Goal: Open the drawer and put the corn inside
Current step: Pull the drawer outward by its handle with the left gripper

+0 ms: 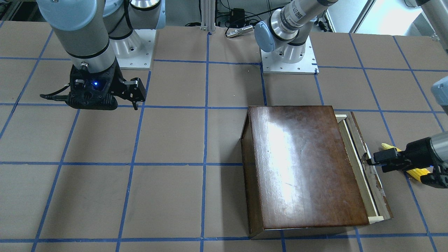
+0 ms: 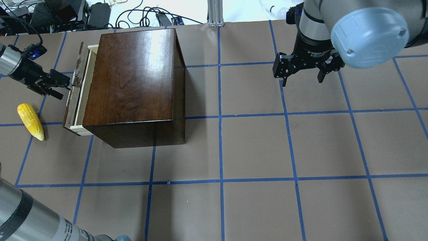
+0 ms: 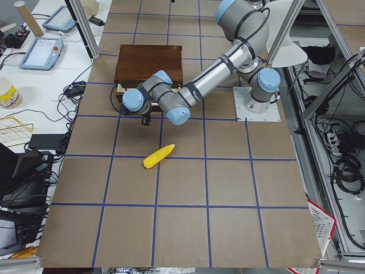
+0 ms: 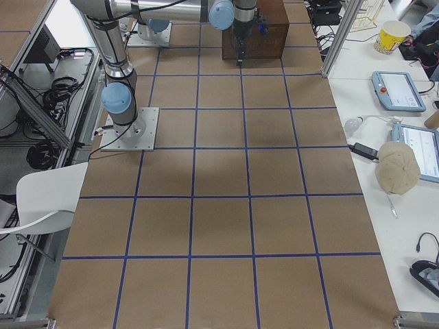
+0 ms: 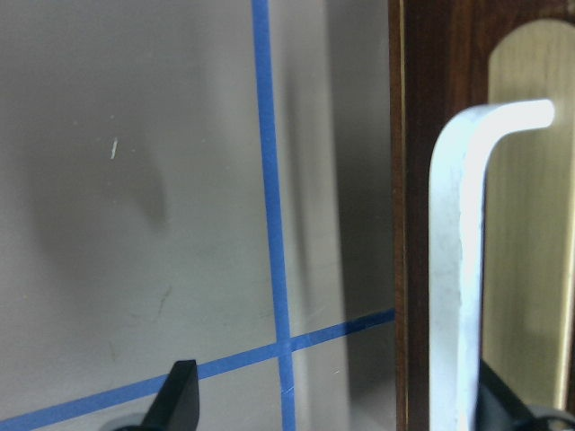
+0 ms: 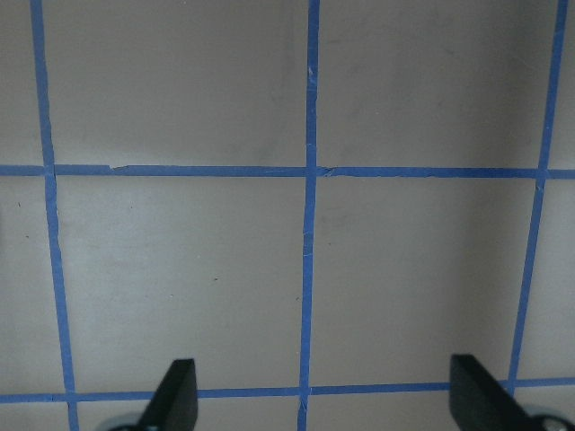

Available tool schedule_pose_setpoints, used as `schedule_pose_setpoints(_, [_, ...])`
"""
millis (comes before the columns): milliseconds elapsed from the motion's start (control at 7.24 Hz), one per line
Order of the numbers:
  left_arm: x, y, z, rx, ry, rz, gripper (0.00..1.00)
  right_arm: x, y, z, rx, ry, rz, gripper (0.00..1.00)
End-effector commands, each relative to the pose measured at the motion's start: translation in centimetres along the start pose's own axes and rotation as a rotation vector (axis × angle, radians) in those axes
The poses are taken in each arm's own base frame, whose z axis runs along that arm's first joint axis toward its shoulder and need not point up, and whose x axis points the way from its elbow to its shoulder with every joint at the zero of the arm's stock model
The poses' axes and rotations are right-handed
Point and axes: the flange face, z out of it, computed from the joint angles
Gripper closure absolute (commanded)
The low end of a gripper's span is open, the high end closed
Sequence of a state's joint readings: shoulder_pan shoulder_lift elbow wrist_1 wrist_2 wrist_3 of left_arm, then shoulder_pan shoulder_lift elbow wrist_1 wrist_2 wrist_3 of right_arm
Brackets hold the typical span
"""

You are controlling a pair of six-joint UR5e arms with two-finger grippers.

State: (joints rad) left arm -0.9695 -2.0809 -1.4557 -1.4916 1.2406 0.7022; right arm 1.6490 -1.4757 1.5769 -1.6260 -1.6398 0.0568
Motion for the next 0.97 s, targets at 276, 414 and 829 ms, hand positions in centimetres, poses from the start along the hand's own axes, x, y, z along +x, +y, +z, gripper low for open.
schedule_pose_setpoints(276, [-0.9,0.1,-1.2,-0.014,-0.051,0.032,0.00,0.0,0.0,0.0,0.000,0.000,0.000,0.00])
schedule_pose_setpoints(414, [-0.9,0.1,-1.4,-0.012,-0.055,0.038,0.00,0.0,0.0,0.0,0.000,0.000,0.000,0.00])
schedule_pose_setpoints(829, [-2.8,0.4,-1.7,-0.004,-0.056,0.062,0.00,0.0,0.0,0.0,0.000,0.000,0.000,0.00])
